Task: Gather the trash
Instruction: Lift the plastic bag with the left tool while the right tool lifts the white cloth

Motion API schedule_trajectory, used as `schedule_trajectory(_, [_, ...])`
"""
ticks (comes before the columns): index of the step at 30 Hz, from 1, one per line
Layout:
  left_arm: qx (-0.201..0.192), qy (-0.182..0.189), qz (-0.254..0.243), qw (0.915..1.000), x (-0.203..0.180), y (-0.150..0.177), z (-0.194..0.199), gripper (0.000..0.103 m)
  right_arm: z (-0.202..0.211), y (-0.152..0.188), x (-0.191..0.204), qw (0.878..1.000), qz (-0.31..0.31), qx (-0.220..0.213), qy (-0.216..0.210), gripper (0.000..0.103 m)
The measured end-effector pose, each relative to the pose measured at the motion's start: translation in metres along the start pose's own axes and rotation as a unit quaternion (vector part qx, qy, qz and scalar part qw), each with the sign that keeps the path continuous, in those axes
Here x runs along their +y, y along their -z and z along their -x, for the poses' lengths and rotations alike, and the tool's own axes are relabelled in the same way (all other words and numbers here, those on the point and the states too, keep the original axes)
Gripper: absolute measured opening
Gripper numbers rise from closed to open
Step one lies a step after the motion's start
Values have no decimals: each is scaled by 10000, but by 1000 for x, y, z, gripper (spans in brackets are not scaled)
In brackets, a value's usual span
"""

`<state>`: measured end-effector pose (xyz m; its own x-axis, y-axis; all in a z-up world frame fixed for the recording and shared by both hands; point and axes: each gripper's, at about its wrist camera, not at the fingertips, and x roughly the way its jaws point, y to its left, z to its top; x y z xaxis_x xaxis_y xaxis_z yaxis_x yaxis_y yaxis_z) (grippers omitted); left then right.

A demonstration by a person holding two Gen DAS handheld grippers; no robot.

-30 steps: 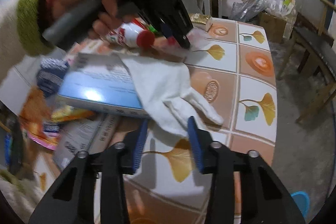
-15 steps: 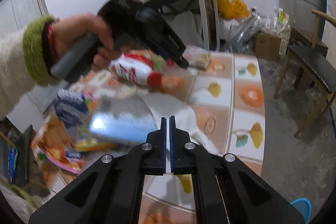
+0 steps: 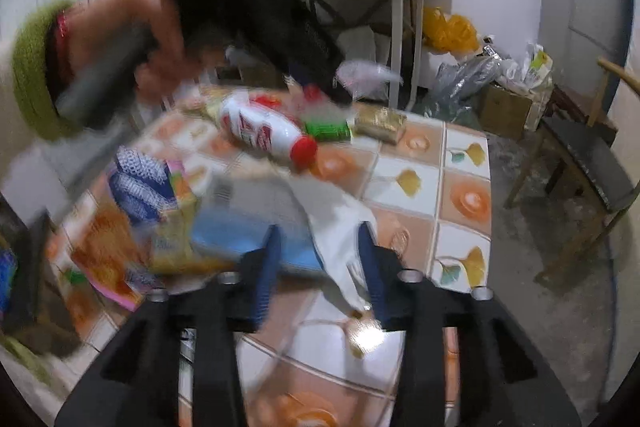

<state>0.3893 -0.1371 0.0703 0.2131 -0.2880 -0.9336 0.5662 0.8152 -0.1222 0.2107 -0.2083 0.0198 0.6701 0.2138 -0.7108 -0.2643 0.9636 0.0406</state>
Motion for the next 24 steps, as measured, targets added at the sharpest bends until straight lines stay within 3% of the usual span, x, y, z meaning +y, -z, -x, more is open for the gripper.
schedule_trajectory(7, [30,110,-33,9999,-2,6,-3,24,-49,20,2,9938,624,759,521,42])
schedule_trajectory(9, [25,150,-30,9999,-1,6,-3,24,-59,21,0,9911,742,901,637,29])
schedule_trajectory(10, [22,160,-24,9999,-1,7,-4,24,-63,21,-1,9906,734,981,605,11])
schedule_trajectory(11, [21,176,-16,9998,-1,7,-5,24,-66,20,-3,9903,677,1091,533,4])
schedule_trajectory(12, [17,192,-4,9998,1,7,-5,24,-67,19,-4,9902,641,1121,535,4])
schedule_trajectory(24, [-140,129,247,9995,17,12,9,24,-12,-28,-10,9983,199,95,541,2])
